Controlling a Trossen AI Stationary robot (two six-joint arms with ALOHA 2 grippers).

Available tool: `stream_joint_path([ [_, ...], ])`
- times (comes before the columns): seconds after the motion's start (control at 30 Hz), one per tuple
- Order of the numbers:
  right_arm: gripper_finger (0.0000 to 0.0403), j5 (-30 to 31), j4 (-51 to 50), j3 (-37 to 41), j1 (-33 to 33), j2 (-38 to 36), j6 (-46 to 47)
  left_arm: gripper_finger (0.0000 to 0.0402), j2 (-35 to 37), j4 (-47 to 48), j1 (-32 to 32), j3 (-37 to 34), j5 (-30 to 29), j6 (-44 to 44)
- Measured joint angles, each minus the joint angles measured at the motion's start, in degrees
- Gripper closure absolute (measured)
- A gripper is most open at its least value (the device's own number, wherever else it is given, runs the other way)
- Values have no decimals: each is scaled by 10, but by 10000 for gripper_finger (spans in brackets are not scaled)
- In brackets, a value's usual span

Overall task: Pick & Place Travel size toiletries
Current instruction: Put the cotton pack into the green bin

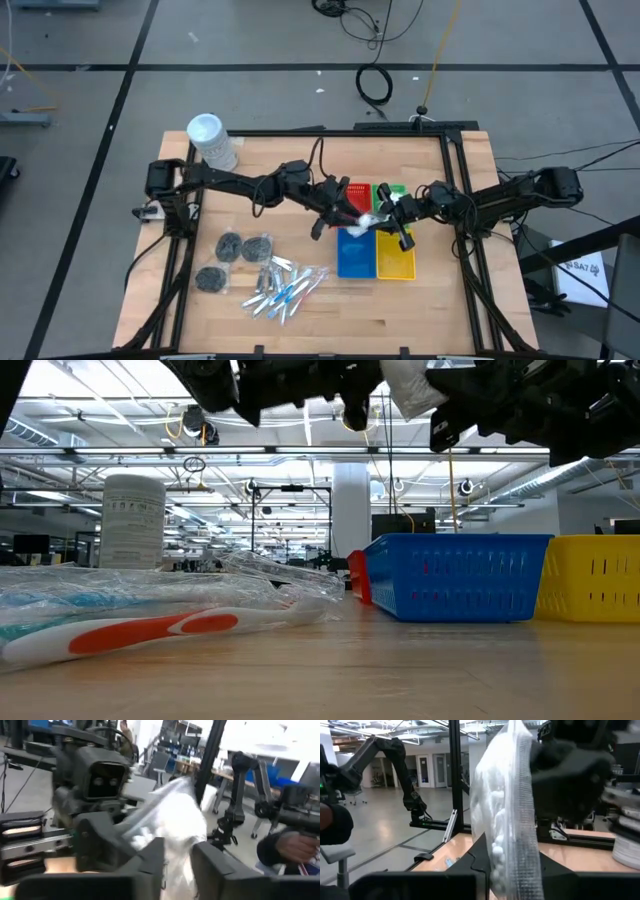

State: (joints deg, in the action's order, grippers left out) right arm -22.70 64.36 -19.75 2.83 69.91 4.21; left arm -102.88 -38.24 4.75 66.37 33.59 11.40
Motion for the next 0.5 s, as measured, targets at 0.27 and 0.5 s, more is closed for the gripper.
stream_joint_path([
  [0.27, 377, 6, -148, 1, 31, -70, -3, 161, 129, 290, -16, 1, -160, -100],
  [0.5, 377, 154, -404, 0, 29, -215, -70, 120, 200, 519, -15, 1, -408, -48],
])
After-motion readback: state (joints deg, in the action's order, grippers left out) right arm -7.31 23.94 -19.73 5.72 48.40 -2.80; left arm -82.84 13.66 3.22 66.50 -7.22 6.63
